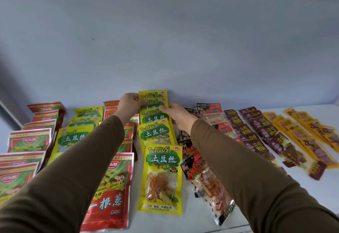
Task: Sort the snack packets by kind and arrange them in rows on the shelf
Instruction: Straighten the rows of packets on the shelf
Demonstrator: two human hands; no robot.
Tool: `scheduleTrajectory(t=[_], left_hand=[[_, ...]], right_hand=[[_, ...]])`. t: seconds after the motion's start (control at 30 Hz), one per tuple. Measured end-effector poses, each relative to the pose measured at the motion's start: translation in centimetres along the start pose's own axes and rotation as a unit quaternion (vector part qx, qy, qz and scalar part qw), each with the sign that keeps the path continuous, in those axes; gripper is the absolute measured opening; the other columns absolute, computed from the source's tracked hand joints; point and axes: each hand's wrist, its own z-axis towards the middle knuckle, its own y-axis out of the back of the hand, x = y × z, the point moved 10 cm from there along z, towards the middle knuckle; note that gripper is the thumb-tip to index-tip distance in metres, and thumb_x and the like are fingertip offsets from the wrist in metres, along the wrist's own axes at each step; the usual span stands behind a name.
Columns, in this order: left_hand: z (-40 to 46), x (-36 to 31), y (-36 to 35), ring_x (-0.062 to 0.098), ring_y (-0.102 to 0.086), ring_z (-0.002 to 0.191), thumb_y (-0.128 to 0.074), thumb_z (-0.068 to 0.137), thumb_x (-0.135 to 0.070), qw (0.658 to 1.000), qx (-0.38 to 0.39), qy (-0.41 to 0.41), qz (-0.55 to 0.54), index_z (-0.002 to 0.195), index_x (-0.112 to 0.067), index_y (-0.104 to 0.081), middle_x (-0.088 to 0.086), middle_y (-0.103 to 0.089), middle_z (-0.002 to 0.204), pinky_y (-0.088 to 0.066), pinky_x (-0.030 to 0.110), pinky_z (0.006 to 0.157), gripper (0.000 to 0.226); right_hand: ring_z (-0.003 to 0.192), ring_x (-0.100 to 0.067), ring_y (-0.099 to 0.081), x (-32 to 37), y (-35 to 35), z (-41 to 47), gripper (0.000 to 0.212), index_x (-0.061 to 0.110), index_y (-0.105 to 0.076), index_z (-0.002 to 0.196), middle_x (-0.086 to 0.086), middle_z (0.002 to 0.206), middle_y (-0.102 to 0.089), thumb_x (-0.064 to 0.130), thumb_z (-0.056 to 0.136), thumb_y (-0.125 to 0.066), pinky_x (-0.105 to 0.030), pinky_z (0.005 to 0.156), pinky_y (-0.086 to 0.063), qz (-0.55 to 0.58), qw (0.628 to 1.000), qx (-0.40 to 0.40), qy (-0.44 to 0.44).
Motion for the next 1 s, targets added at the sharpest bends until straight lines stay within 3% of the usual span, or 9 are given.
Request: scheduleTrajectory(t=[0.1, 0.33, 0.43, 0.5, 0.57, 0.63, 0.77, 0.87, 1.0], left_hand=[[-0.1, 0.2, -0.2, 0.022, -0.069, 0.073, -0.073, 0.094, -0.031, 1.000, 0.000, -0.001, 0.012, 0.093, -0.011, -0.074, 0.004, -0.075, 0.084, -0.058, 0.033, 0.072, 0.020], [-0.5, -0.3, -0.6, 0.027, -0.071, 0.086, -0.073, 0.093, -0.036, 0.999, 0.016, -0.025, 0.033, 0.100, -0.014, -0.068, 0.001, -0.071, 0.090, -0.051, 0.027, 0.064, 0.023], [-1.0, 0.3, -0.7, 0.020, -0.064, 0.090, -0.081, 0.079, -0.055, 0.992, 0.057, -0.029, 0.108, 0.121, -0.020, -0.048, -0.002, -0.063, 0.100, -0.052, 0.033, 0.072, 0.064], [-1.3, 1.6, -1.1, 0.023, -0.061, 0.106, -0.081, 0.059, -0.076, 0.979, 0.096, -0.026, 0.181, 0.134, -0.026, -0.037, -0.006, -0.065, 0.111, -0.054, 0.044, 0.089, 0.100], [-1.5, 2.7, -1.6, 0.026, -0.055, 0.122, -0.075, 0.044, -0.087, 0.966, 0.121, -0.040, 0.223, 0.140, -0.033, -0.027, -0.009, -0.067, 0.123, -0.047, 0.054, 0.103, 0.120], [-1.8, 3.0, -2.2, 0.027, -0.053, 0.125, -0.080, 0.046, -0.081, 0.962, 0.123, -0.053, 0.239, 0.137, -0.037, -0.024, -0.005, -0.065, 0.129, -0.042, 0.056, 0.106, 0.115], [-2.5, 1.9, -2.9, 0.025, -0.061, 0.112, -0.085, 0.068, -0.060, 0.968, 0.074, -0.068, 0.231, 0.128, -0.030, -0.032, -0.007, -0.067, 0.116, -0.039, 0.051, 0.104, 0.086], [-2.4, 2.0, -3.0, 0.023, -0.063, 0.106, -0.084, 0.072, -0.058, 0.974, 0.065, -0.054, 0.209, 0.121, -0.029, -0.038, -0.009, -0.067, 0.112, -0.042, 0.050, 0.102, 0.073], [-1.7, 2.4, -2.9, 0.023, -0.064, 0.105, -0.080, 0.075, -0.059, 0.975, 0.059, -0.049, 0.207, 0.120, -0.030, -0.043, -0.010, -0.067, 0.112, -0.044, 0.053, 0.101, 0.065]], right_hand=[[0.118, -0.030, -0.060, 0.4, 0.2, -1.0, 0.039, 0.008, -0.060, 0.124, -0.011, 0.125, -0.066, 0.026, 0.092, -0.072, -0.048, 0.107, -0.045, -0.045, 0.999, -0.019, 0.006], [0.127, -0.030, -0.052, -0.8, -0.2, -0.6, 0.039, 0.009, -0.056, 0.135, -0.010, 0.138, -0.058, 0.028, 0.102, -0.056, -0.050, 0.113, -0.039, 0.028, 0.998, -0.056, -0.025], [0.133, -0.028, -0.047, -0.9, 0.1, -0.2, 0.044, 0.012, -0.054, 0.139, -0.005, 0.141, -0.054, 0.031, 0.100, -0.057, -0.048, 0.116, -0.035, 0.022, 0.998, -0.058, -0.023], [0.134, -0.031, -0.047, -0.8, 0.0, -0.4, 0.050, 0.015, -0.054, 0.139, -0.007, 0.143, -0.053, 0.036, 0.095, -0.060, -0.051, 0.114, -0.037, 0.030, 0.998, -0.052, -0.029], [0.124, -0.031, -0.056, -0.5, -0.2, -0.9, 0.039, 0.013, -0.057, 0.134, -0.009, 0.133, -0.060, 0.029, 0.098, -0.060, -0.051, 0.108, -0.044, 0.048, 0.997, -0.043, -0.038], [0.113, -0.033, -0.064, -0.7, -0.5, -1.1, 0.027, 0.012, -0.059, 0.127, -0.013, 0.125, -0.066, 0.021, 0.102, -0.056, -0.051, 0.102, -0.050, 0.068, 0.996, -0.033, -0.047], [0.118, -0.036, -0.060, -1.3, -0.7, -0.3, 0.033, 0.016, -0.063, 0.116, -0.016, 0.130, -0.063, 0.030, 0.086, -0.064, -0.055, 0.107, -0.044, 0.051, 0.997, -0.027, -0.043], [0.118, -0.032, -0.060, -2.1, -0.2, 1.0, 0.047, 0.017, -0.062, 0.120, -0.013, 0.131, -0.061, 0.037, 0.078, -0.064, -0.052, 0.111, -0.041, 0.039, 0.997, -0.047, -0.045], [0.114, -0.032, -0.064, -2.0, -0.2, 0.3, 0.052, 0.013, -0.061, 0.129, -0.015, 0.131, -0.064, 0.032, 0.081, -0.068, -0.053, 0.106, -0.047, 0.083, 0.993, -0.043, -0.065]])
